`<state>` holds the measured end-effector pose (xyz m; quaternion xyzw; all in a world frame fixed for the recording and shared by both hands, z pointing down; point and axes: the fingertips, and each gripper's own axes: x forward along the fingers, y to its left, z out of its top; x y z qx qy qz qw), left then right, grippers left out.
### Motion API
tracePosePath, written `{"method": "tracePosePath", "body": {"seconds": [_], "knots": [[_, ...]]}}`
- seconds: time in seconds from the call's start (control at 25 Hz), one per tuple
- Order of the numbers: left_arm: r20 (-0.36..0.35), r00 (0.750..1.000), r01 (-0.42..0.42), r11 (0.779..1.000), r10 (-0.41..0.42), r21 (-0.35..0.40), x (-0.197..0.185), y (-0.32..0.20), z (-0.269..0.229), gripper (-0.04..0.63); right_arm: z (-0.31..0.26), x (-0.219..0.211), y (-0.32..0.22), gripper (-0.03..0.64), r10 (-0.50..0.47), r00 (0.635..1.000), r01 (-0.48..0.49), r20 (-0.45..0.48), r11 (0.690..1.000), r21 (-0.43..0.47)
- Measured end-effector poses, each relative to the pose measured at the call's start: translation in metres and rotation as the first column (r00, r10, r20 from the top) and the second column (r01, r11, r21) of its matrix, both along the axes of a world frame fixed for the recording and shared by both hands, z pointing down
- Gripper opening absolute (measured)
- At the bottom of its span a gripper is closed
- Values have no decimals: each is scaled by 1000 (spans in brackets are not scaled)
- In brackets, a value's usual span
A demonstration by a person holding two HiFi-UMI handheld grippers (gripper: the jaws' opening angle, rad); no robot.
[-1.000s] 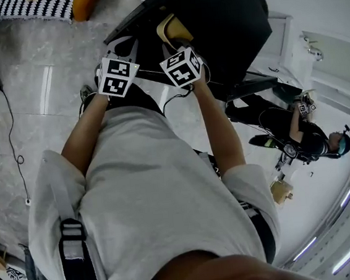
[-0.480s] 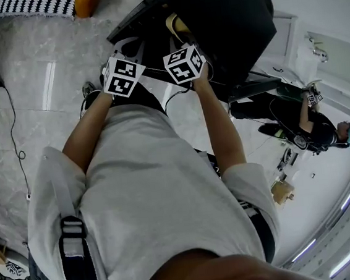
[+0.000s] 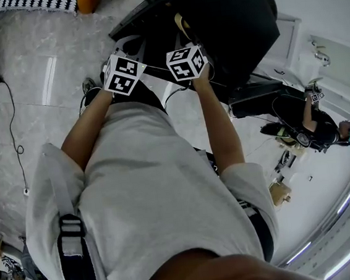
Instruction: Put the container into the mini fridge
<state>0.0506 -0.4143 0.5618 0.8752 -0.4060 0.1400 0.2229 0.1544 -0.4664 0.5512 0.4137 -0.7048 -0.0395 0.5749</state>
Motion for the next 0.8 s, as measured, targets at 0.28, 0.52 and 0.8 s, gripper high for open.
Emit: {"method": "tracePosePath", "body": {"seconds": [0.28,0.52,0.8], "knots": [[-3,1000,2,1000,-2,-1,1,0,-1,12,2,19,-12,52,13,997,-6,-82,997,77],[-3,1000,11,1000,-11,-2,-2,-3,1,12,-3,30,-23,133,31,994,-15,-109,990,140],[-4,1000,9,1000,-9,1,-6,0,-1,12,-9,29,-23,150,46,993,-25,-112,982,186]]}}
